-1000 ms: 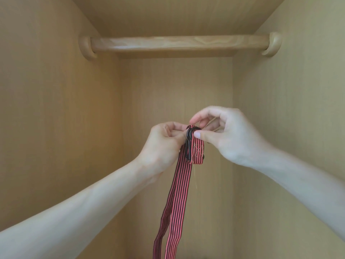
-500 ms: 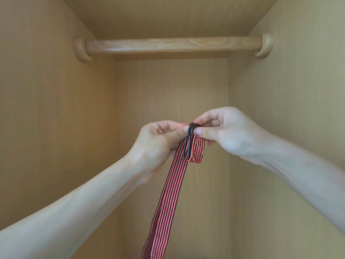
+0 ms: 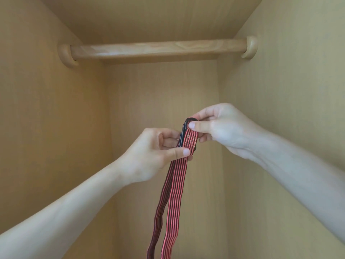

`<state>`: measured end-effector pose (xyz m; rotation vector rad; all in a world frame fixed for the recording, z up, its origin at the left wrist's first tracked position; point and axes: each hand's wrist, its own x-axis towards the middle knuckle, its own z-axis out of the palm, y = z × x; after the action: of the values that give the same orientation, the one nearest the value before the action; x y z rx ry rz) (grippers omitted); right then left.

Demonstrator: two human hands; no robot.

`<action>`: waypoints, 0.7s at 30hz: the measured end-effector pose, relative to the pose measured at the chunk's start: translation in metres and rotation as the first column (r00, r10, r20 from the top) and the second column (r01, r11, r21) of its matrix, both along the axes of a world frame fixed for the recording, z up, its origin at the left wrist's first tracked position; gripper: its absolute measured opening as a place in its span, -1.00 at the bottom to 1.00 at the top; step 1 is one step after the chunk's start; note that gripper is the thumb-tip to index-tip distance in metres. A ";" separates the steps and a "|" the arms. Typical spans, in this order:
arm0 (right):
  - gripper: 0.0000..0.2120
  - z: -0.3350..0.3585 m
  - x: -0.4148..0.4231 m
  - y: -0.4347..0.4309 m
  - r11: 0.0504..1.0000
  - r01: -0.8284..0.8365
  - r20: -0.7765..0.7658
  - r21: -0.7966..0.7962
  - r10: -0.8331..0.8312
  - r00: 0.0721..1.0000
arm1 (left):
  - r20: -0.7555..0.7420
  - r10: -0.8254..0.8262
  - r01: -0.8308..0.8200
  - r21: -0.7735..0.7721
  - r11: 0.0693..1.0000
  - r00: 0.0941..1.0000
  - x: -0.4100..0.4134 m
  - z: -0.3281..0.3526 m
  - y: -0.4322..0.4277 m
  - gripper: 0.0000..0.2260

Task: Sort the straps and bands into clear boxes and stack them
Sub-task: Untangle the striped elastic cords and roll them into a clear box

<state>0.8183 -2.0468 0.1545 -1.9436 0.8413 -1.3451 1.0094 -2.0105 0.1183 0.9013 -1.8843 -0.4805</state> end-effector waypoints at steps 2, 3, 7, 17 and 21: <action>-0.90 0.000 -0.001 0.001 0.998 -0.063 0.025 0.032 0.062 0.998 | 0.033 0.014 -0.014 0.005 1.000 0.999 0.002 0.000 -0.001 -0.83; -0.87 0.000 -0.001 0.001 0.994 -0.095 0.040 0.047 0.093 0.995 | 0.044 0.024 -0.024 0.008 1.000 0.999 0.003 0.000 -0.002 -0.83; -0.77 0.002 -0.004 0.002 0.963 -0.251 0.083 0.100 0.243 0.966 | 0.053 0.054 -0.054 -0.014 0.998 0.997 0.004 -0.001 -0.005 -0.81; -0.85 -0.002 -0.001 -0.004 0.984 -0.174 -0.107 -0.040 0.169 0.980 | 0.038 0.056 -0.057 0.022 0.998 0.998 0.003 -0.006 -0.008 -0.77; -0.83 -0.012 0.007 -0.010 0.959 0.042 -0.214 -0.282 -0.105 0.971 | 0.053 0.071 -0.074 0.044 0.996 0.996 0.002 -0.010 -0.011 -0.74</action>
<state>0.8254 -2.0568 0.1423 -2.3387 0.8785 -1.3602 1.0112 -2.0219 0.1080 1.0178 -1.8859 -0.4625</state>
